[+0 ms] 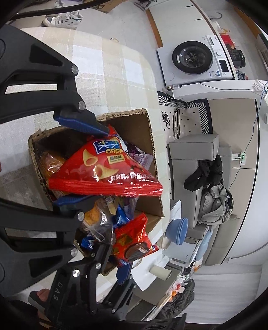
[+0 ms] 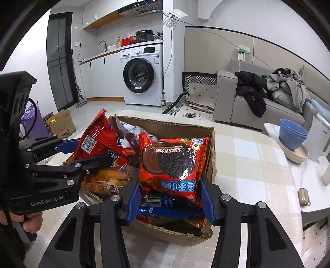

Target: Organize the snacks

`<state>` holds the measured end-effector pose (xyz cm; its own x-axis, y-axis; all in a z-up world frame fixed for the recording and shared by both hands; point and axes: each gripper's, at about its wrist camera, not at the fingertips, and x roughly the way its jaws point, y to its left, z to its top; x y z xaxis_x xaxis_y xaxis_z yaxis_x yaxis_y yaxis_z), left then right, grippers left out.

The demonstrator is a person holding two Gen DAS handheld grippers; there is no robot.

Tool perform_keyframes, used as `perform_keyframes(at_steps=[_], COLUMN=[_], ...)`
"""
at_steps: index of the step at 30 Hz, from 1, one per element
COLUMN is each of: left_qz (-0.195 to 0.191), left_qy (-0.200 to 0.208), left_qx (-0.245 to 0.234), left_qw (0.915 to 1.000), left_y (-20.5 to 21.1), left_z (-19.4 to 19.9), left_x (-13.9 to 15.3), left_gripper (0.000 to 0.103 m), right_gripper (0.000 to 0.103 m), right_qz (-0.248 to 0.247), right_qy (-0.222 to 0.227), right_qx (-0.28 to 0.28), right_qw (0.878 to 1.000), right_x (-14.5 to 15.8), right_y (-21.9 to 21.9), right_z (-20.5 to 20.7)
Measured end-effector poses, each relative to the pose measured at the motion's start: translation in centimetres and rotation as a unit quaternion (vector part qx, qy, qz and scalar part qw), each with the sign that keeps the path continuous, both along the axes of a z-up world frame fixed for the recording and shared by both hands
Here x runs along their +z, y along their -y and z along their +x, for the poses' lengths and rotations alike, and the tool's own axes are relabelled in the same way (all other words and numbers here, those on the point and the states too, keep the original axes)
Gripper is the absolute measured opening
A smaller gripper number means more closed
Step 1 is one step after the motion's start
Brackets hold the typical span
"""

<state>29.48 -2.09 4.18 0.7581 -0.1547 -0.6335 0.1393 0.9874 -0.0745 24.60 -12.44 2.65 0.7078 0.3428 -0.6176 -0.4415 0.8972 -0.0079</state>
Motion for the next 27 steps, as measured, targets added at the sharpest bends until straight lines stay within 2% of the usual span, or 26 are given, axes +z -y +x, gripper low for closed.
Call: perform_keyframes(at_steps=[2,5,7,8,9,12,15,27], left_qz=[-0.012,-0.029,-0.026,-0.02,-0.016,-0.026,-0.035,-0.012], left_qy=[-0.001,0.002,0.009,0.014,0.019,0.027,0.032,0.051], left_qx=[-0.005,-0.023,-0.023,-0.02,-0.018,-0.015,-0.009,0.021], left_qw=[0.9999,0.9993,0.9994,0.9995,0.9995,0.9992,0.9988,0.9984], left_y=[-0.4,-0.5,-0.6,-0.5,-0.5,-1.0,-1.8,-2.5], left_z=[-0.2,-1.2,-1.9,-2.2,-2.6,-3.8,-5.2,-9.4], left_x=[0.2,0.7,1.3,1.8,2.0,2.9,3.7,5.2], left_gripper=[0.056,0.077,0.091,0.094,0.103,0.102,0.102,0.103], right_gripper=[0.06,0.063,0.078,0.087,0.092,0.098,0.101,0.103], right_qz=[0.005,0.012,0.007,0.009,0.016,0.051,0.043,0.059], right_qy=[0.003,0.009,0.02,0.026,0.03,0.03,0.038,0.048], right_qx=[-0.001,0.004,-0.01,-0.016,-0.016,-0.01,-0.014,0.004], right_qw=[1.0,1.0,1.0,1.0,0.999,0.998,0.998,0.997], right_x=[0.2,0.4,0.6,0.8,1.0,1.6,2.0,2.8], right_y=[0.3,1.1,1.7,2.2,2.7,4.3,4.7,4.1], right_z=[-0.5,-1.5,-2.2,-2.6,-2.9,-3.7,-4.2,-7.1])
